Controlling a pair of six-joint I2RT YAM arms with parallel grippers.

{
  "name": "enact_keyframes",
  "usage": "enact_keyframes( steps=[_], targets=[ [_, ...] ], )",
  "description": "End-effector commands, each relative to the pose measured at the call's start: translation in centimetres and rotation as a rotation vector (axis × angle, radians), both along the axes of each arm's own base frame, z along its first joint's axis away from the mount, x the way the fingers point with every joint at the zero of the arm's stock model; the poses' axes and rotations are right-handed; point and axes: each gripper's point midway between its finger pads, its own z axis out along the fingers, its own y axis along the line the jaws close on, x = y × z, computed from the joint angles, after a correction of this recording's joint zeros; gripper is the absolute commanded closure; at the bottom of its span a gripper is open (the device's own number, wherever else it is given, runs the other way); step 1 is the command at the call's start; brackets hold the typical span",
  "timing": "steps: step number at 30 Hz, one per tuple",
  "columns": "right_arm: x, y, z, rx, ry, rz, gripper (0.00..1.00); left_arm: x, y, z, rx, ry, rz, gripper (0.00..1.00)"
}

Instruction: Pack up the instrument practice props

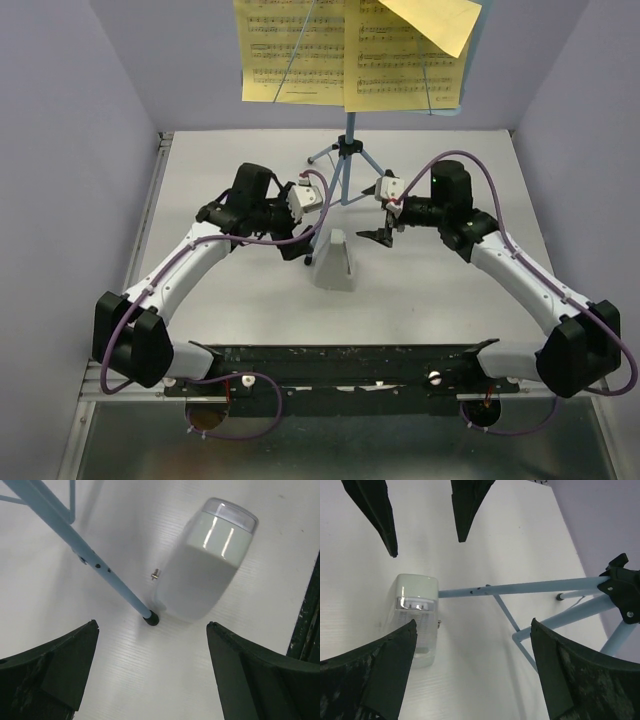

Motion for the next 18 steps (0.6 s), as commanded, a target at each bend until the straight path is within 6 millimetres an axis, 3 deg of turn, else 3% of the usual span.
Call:
enact_keyframes(
  steps=[1,9,13,18],
  targets=[
    [1.8,-1.4,-2.5,-0.163,-0.079,-0.026,0.00,4.1,-0.6,1.9,-0.079,-0.039,0.181,0.02],
    [1.4,-1.9,-3.8,-0.230,-0.100,0.016,0.01,4.8,-0.7,1.2,-0.062,-0.072,0.153,0.03],
    [0.7,-0.7,-3.2,-0.182,-0.058,0.068,0.02,4.9,-1.6,0.8,-0.085,-0.053,0.127,0.03],
    [0.5,1.7,-2.9,-0.156,-0.015,0.122,0.05,4.1,-4.3,1.5,-0.106,-0.071,0.019,0.03]
  ],
)
